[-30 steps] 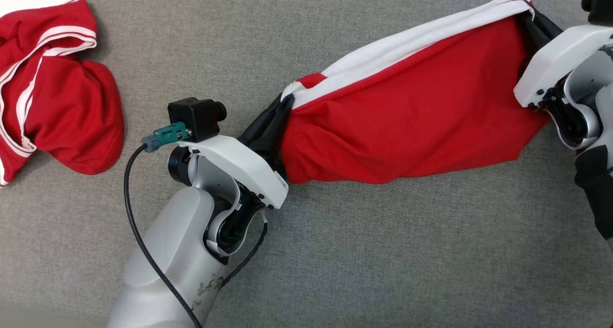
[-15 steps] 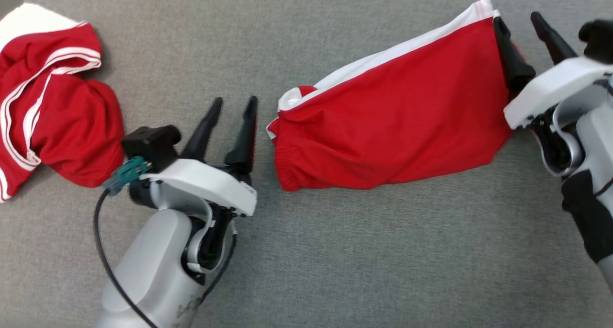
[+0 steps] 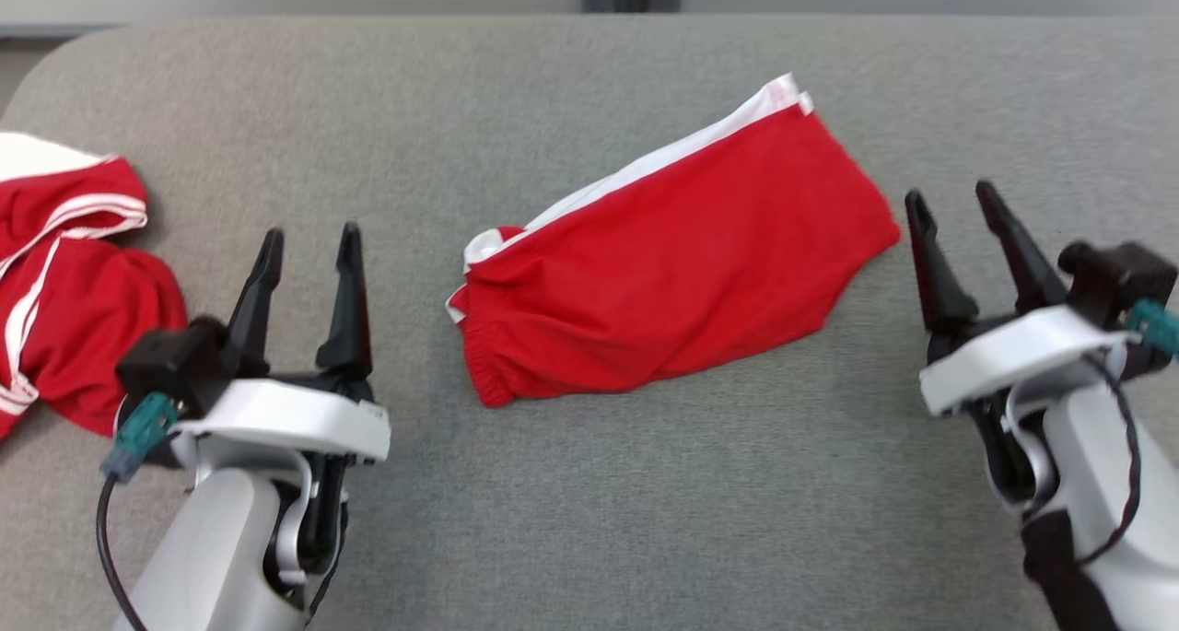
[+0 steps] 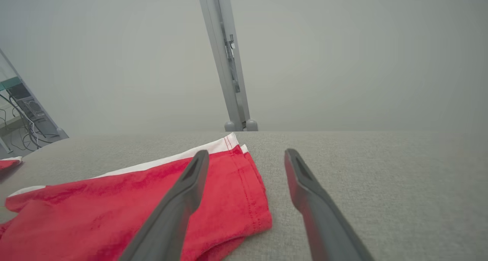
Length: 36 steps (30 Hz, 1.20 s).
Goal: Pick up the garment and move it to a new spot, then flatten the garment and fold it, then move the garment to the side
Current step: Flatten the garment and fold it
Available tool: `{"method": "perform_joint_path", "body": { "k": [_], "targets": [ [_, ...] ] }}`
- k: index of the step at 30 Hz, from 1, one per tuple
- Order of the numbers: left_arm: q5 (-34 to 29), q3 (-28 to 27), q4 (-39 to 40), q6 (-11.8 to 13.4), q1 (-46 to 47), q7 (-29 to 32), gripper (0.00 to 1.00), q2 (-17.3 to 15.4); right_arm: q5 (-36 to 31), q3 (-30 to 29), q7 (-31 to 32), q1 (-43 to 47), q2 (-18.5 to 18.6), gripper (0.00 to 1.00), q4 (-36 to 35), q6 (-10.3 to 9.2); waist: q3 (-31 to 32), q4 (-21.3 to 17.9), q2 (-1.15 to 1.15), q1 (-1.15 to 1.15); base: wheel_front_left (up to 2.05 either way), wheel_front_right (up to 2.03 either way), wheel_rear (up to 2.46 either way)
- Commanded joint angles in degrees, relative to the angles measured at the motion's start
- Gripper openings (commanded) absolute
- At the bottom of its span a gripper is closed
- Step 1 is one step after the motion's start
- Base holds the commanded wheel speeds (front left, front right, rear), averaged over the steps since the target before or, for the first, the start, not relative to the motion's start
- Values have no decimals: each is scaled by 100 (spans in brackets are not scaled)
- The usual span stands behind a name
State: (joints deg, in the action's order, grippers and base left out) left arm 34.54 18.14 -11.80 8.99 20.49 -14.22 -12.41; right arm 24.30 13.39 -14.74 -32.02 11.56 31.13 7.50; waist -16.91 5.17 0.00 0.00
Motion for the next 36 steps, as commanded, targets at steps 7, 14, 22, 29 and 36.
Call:
{"method": "perform_joint_path", "body": {
  "k": [7,14,22,29,36],
  "targets": [
    [-384,-35,-9,173,-632,-81,100,-226,-675,-500,43,1184,-391,100,-822,-2,592,-373,0,0,0,0,0],
    [-617,94,189,411,-1181,-11,100,-376,-984,-757,462,1959,-632,100,-1534,-2,831,-428,0,0,0,0,0],
    [-624,219,490,533,-1516,177,100,-414,-1087,-923,803,2337,-738,100,-2063,-2,936,-381,0,0,0,0,0],
    [-680,347,622,470,-1296,265,100,-389,-1046,-1117,1005,2183,-650,100,-2109,-2,815,-160,0,0,0,0,0],
    [-728,526,581,297,-916,238,100,-280,-1020,-1207,1052,1359,-312,100,-1067,-2,440,281,0,0,0,0,0]
  ]
}}
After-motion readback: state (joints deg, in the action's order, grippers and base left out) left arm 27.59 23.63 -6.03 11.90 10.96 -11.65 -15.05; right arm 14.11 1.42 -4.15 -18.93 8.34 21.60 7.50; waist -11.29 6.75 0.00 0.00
